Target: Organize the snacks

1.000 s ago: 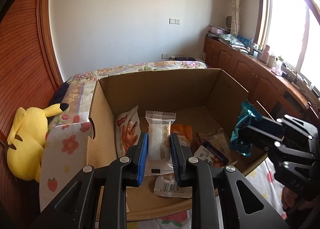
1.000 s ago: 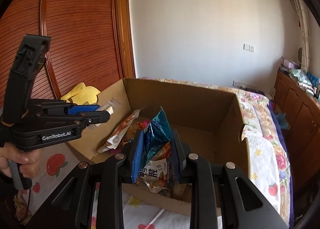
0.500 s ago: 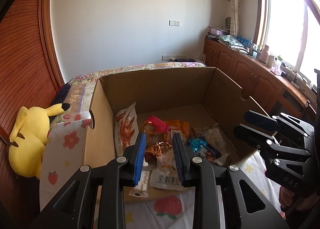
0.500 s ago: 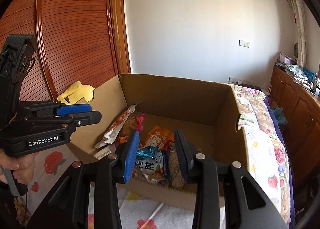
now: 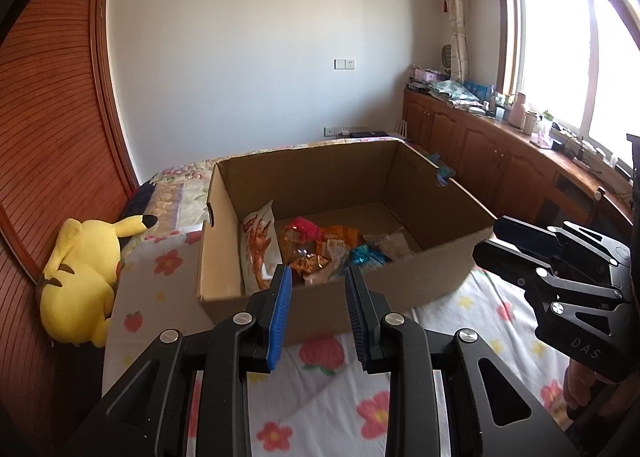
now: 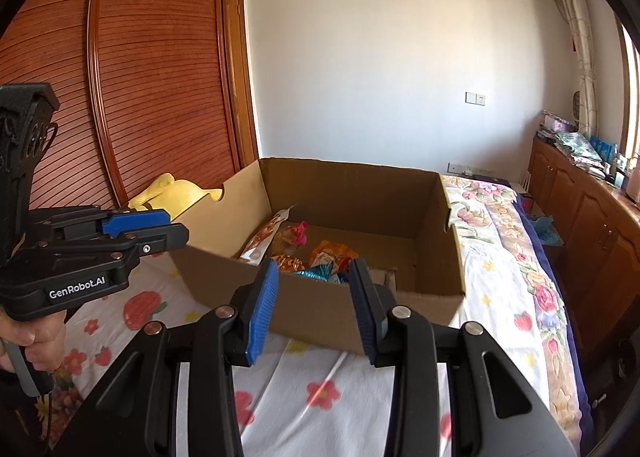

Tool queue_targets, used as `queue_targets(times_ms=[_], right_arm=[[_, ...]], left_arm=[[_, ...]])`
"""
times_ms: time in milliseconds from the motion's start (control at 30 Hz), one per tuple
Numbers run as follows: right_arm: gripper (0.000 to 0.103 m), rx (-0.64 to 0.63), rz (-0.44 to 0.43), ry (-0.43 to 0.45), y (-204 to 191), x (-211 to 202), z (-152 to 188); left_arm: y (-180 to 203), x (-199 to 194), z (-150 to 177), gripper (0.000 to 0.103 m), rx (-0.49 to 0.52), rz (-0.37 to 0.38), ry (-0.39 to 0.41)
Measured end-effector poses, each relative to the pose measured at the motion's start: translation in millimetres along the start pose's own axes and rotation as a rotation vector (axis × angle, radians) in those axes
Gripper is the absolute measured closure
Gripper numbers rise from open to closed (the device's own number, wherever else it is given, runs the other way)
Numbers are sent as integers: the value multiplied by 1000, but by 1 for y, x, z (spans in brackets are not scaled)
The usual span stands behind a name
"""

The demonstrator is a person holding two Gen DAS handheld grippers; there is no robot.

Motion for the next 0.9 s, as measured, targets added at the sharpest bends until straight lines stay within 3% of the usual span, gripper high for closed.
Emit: queue_targets(times_ms=[300, 467, 600, 700, 800, 900], right_arm=[[51, 4, 45, 30, -19, -43, 9], [43, 0, 74, 49, -27, -60, 14], [27, 5, 88, 66, -29, -74, 16], [24, 12, 100, 73, -29, -83, 16], [21, 18, 113, 83, -30, -90, 16], [12, 10, 140, 95, -31, -96, 15]], left_arm=[[4, -43, 20, 70, 16, 2, 35], [2, -62, 28, 60, 17, -25, 62], [3, -70, 34, 54, 17, -32, 66], [4, -75, 35, 44, 27, -58, 79], [6, -80, 37, 42, 18, -59, 90], [5, -84, 39, 27, 14, -70, 101]])
Point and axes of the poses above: each gripper's, at about its wrist camera, not at the fingertips, and x roughly the way its jaws point, y to its right, z to its underside, the point moved 6 cm from there along x, roughly the way its jaws point, and after that the axes turned 11 degrees about y, right-handed, at the moved point
